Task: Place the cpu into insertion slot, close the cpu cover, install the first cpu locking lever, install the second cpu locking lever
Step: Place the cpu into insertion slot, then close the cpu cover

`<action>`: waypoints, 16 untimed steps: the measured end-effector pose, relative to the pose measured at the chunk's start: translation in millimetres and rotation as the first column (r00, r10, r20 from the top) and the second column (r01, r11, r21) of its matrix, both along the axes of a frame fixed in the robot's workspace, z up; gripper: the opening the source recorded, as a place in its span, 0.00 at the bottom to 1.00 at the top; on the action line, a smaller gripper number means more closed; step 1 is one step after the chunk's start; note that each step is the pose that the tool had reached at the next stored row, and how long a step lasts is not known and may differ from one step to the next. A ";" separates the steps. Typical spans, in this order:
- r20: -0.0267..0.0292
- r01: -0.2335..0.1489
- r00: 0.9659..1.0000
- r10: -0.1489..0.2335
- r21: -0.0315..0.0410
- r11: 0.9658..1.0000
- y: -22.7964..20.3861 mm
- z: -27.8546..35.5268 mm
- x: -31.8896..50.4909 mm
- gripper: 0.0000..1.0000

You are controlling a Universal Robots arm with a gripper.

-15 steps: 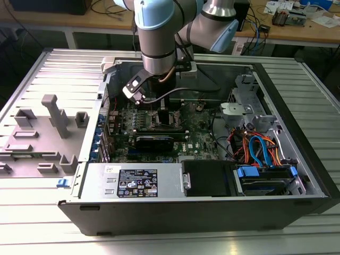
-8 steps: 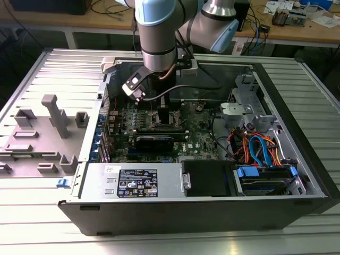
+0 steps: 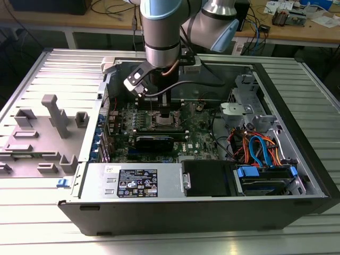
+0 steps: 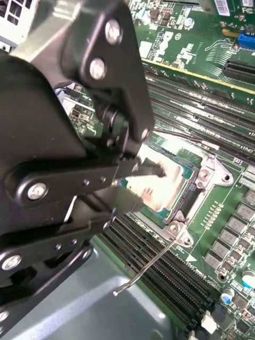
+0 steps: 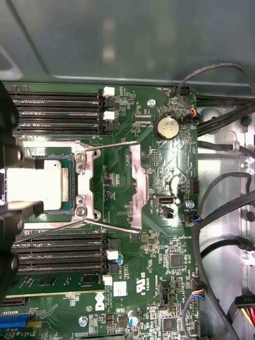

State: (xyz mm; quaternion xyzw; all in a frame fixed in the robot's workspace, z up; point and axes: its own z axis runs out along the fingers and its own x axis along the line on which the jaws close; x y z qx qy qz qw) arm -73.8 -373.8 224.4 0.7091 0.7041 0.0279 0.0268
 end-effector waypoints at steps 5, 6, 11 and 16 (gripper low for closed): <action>-0.007 0.000 1.000 0.000 0.000 1.000 0.0 0.1 2.0 0.11; -0.007 0.000 1.000 0.000 0.000 1.000 0.0 0.1 2.0 0.11; -0.007 0.000 1.000 0.000 0.000 1.000 0.0 0.1 2.4 0.11; -0.007 0.000 1.000 0.000 0.000 1.000 0.0 0.1 2.4 0.11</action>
